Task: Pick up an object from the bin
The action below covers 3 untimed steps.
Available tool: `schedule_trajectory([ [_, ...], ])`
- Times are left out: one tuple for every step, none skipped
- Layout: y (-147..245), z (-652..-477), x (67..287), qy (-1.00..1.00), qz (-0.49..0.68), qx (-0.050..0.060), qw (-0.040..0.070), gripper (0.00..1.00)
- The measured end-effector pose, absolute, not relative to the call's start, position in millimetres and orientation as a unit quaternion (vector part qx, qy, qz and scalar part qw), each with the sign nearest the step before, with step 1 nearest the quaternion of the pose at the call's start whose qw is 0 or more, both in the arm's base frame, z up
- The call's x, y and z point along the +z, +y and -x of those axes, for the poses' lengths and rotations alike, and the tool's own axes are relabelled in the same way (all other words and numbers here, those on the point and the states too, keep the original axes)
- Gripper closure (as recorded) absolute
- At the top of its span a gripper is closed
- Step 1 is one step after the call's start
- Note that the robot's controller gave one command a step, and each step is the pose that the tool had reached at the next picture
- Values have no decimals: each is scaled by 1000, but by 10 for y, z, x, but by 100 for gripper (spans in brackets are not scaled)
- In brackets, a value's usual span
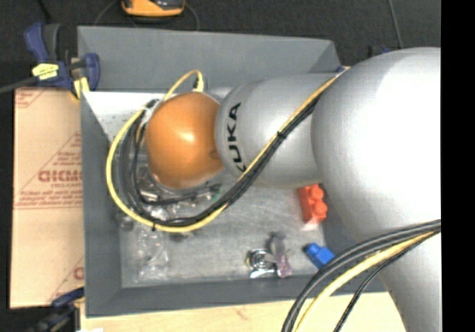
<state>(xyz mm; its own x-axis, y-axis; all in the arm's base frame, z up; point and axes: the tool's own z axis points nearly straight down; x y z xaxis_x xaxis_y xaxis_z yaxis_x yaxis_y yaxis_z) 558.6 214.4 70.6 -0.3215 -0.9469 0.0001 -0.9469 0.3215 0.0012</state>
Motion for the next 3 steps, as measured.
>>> schedule_trajectory([
  [2150, -5601, 726, -814, -581, -1, -2, 100],
  [2155, -5504, 1234, -812, -584, 1, -3, 100],
  [2342, -5119, 1656, -802, -597, 0, -3, 100],
])
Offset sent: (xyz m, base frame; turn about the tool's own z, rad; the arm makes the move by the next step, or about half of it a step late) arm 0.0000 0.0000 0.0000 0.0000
